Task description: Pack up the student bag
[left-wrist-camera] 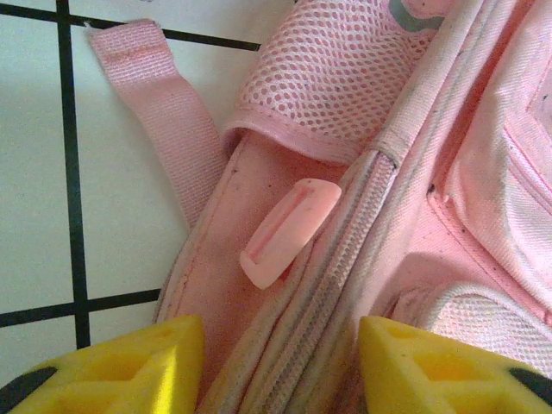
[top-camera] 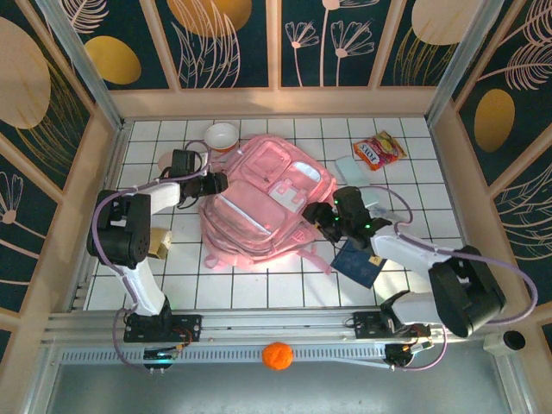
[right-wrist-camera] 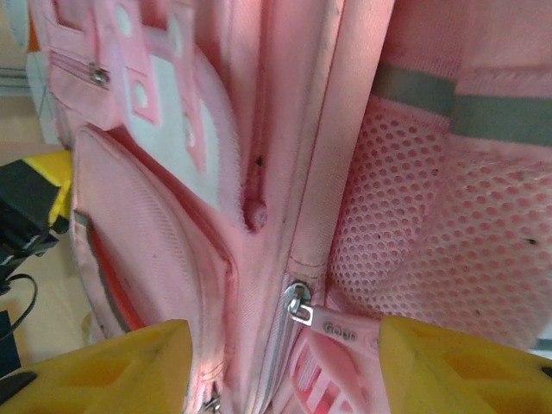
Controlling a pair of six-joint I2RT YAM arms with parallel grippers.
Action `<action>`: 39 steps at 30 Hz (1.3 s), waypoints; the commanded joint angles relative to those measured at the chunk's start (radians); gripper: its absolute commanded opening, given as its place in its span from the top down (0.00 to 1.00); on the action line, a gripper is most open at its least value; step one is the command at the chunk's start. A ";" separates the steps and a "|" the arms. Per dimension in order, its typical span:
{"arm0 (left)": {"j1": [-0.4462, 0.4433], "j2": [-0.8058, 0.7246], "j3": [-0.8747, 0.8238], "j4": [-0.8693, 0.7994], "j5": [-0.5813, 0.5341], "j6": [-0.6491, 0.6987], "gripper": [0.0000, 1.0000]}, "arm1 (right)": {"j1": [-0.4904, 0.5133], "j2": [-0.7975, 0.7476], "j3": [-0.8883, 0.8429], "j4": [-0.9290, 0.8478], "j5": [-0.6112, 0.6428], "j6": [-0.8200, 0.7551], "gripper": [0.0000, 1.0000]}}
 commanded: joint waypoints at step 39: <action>-0.085 -0.619 -0.177 -0.147 -0.075 0.197 0.46 | -0.202 0.094 0.305 0.006 0.141 -0.441 0.44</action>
